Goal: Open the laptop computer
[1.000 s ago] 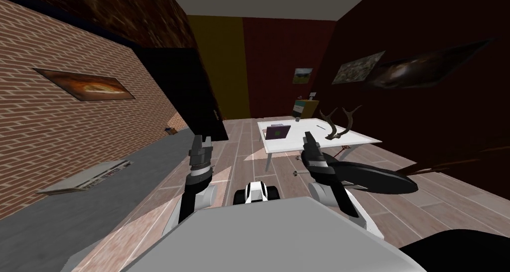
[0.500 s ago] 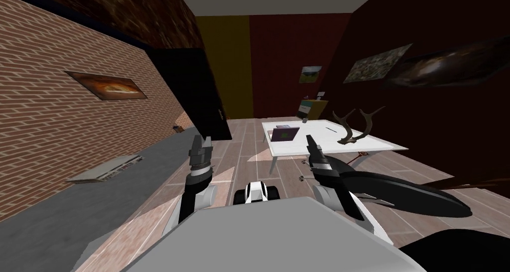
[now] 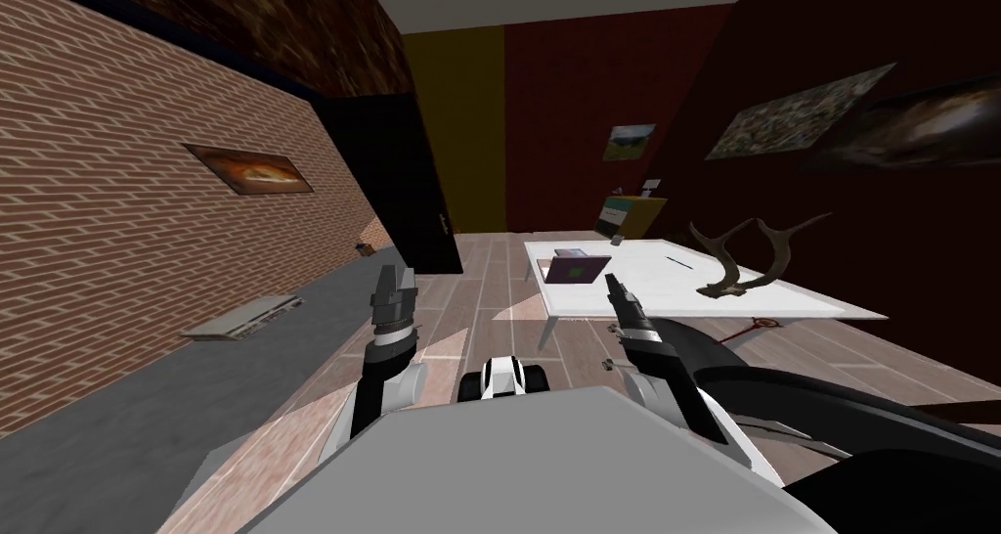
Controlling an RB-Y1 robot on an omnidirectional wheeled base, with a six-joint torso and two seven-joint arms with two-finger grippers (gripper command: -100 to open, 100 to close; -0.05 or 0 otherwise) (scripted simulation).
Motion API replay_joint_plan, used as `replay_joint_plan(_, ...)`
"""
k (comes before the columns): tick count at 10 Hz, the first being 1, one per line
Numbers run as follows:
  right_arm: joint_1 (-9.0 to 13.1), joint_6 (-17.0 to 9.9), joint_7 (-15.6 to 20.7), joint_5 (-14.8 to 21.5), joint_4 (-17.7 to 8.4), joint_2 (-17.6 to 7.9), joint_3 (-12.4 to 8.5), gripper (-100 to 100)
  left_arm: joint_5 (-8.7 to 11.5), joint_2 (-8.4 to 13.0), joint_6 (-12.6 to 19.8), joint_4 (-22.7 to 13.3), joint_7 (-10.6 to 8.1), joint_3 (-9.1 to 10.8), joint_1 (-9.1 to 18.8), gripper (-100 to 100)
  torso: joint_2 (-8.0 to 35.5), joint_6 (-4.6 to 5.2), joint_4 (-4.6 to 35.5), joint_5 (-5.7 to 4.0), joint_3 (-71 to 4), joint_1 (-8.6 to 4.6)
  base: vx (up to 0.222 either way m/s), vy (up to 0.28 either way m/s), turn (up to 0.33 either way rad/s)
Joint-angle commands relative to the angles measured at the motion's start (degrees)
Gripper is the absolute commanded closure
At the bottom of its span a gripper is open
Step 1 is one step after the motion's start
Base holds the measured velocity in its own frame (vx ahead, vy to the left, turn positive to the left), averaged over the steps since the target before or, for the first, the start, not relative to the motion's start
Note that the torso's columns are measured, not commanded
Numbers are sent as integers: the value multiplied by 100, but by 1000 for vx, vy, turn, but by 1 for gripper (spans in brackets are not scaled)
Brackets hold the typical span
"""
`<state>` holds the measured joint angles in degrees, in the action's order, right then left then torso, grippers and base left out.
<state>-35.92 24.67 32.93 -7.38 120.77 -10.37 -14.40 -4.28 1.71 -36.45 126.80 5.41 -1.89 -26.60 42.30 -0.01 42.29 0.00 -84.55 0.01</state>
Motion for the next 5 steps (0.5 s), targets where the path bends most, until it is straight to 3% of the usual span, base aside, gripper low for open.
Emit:
replay_joint_plan(1, -125, -4, 436, -29, -175, -13, -226, -100, 0, 0, 0, 0, 0, 1, 0, 0, 3, 3, 0, 0, 1, -6, 117, 81, 130)
replay_joint_plan(4, -192, 14, 852, -33, -324, -5, -370, -100, 0, 0, 0, 0, 0, 0, 0, 0, 0, -1, 0, -1, 0, -2, 89, 62, 112)
replay_joint_plan(5, -255, 33, 1040, -30, -473, 10, -517, -100, 0, 0, 0, 0, 0, 1, 0, 0, 2, 2, 0, 0, 1, -2, 100, 84, 125)
